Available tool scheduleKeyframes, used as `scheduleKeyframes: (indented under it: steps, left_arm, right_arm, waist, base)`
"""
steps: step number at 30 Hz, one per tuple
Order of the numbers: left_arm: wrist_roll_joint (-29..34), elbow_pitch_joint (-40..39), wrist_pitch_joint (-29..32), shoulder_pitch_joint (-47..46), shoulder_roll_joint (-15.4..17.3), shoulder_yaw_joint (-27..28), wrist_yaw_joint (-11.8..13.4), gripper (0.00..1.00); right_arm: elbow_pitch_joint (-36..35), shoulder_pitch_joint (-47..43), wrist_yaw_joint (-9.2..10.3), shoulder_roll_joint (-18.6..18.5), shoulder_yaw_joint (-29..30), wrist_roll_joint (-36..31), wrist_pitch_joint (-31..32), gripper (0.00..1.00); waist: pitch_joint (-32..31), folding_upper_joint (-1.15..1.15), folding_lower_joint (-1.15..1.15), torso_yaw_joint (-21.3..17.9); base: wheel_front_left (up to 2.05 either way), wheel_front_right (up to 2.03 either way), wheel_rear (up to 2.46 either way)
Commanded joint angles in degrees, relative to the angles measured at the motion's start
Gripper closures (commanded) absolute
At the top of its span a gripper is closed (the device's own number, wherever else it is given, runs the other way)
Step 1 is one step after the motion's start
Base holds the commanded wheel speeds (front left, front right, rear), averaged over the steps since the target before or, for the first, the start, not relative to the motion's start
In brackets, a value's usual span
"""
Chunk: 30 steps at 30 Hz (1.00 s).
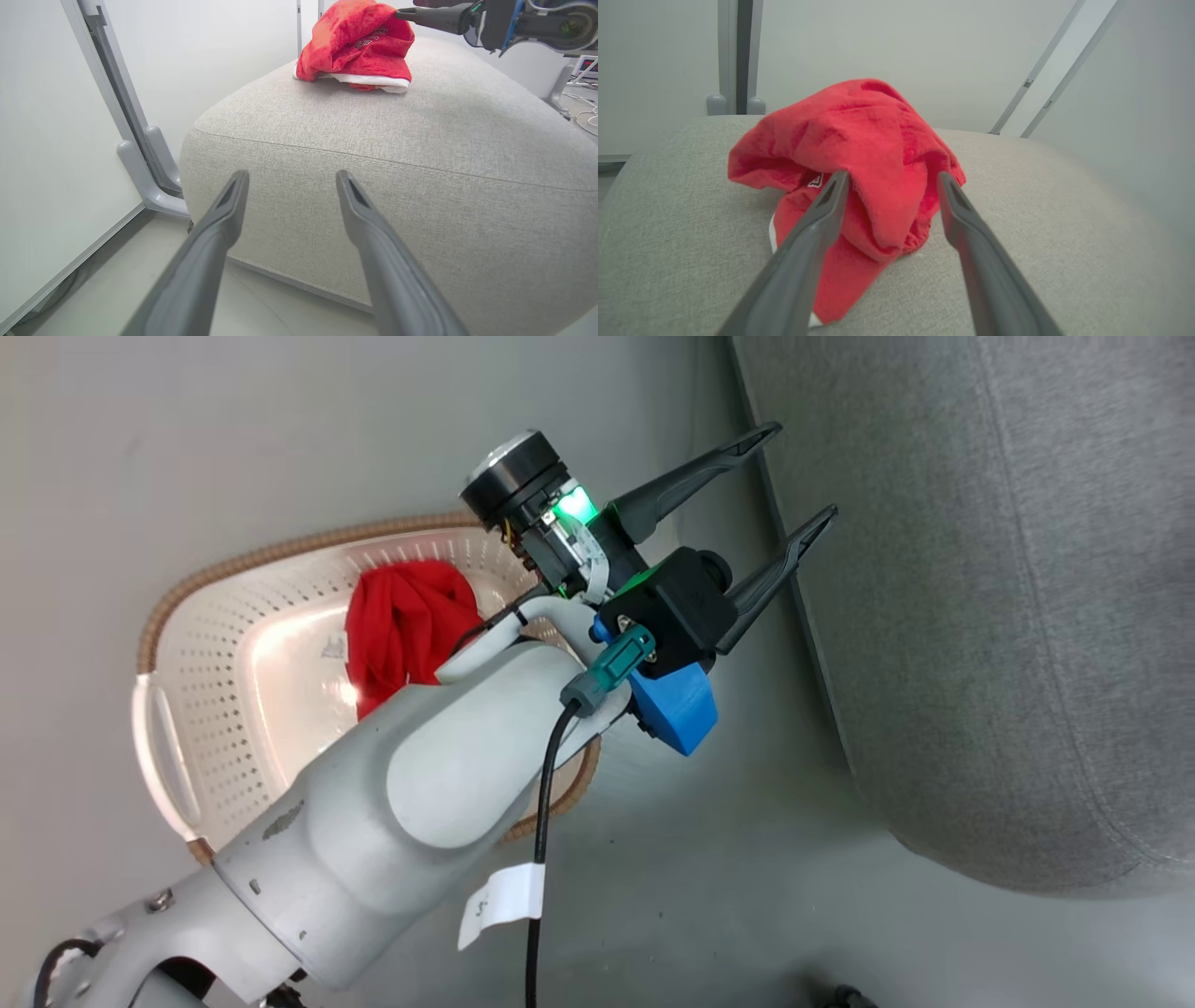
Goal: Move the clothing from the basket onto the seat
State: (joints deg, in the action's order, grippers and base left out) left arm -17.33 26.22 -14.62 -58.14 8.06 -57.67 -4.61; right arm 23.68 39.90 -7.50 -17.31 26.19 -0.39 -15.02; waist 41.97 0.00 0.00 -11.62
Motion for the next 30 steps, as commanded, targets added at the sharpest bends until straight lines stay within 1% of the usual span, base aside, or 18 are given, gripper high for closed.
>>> scheduleKeyframes:
  steps: [1, 5, 10, 15, 22, 24, 30]
  left_arm:
    - [-0.6, 0.5, -0.4, 1.2, -0.4, 0.7, 0.3, 0.00]
    - [-1.3, -0.7, -0.6, 3.8, -0.9, 3.1, 1.2, 0.00]
    - [-1.3, -3.3, -0.6, 8.0, -0.1, 7.1, 2.2, 0.00]
    - [-1.6, -5.8, -0.6, 13.3, 0.2, 13.5, 3.5, 0.00]
    - [-0.2, -8.6, -0.6, 20.6, 0.2, 23.5, 4.7, 0.00]
    - [0.2, -9.0, -0.6, 22.7, 0.0, 26.5, 5.2, 0.00]
    - [2.2, -10.5, -0.6, 29.4, -0.4, 35.2, 5.4, 0.00]
  right_arm:
    - [-1.5, -2.6, 0.01, 0.3, -0.5, -0.2, -0.2, 0.00]
    - [-4.8, -7.0, 0.01, 1.0, -2.5, -0.4, -0.2, 0.00]
    - [-8.3, -10.8, 0.01, 2.2, -6.2, -0.3, -0.2, 0.00]
    - [-11.0, -13.8, 0.01, 3.6, -11.5, -0.1, -0.2, 0.00]
    - [-13.0, -15.9, 0.01, 4.9, -18.9, 0.6, -0.2, 0.00]
    - [-13.2, -16.5, 0.01, 5.4, -20.6, 0.7, -0.2, 0.00]
    - [-13.3, -18.9, 0.01, 7.5, -23.6, 1.4, -0.2, 0.00]
  waist:
    - [-4.0, 0.00, 0.00, 1.1]
    - [-9.1, 0.00, 0.00, 2.2]
    - [-13.6, 0.00, 0.00, 3.2]
    - [-18.4, 0.00, 0.00, 5.1]
    - [-23.7, 0.00, 0.00, 8.4]
    - [-25.1, 0.00, 0.00, 9.4]
    - [-29.5, 0.00, 0.00, 11.7]
  base:
    - [0.00, 0.00, 0.00]
    - [0.00, 0.00, 0.00]
    - [0.00, 0.00, 0.00]
    - [0.00, 0.00, 0.00]
    - [0.00, 0.00, 0.00]
    - [0.00, 0.00, 0.00]
    - [0.00, 0.00, 0.00]
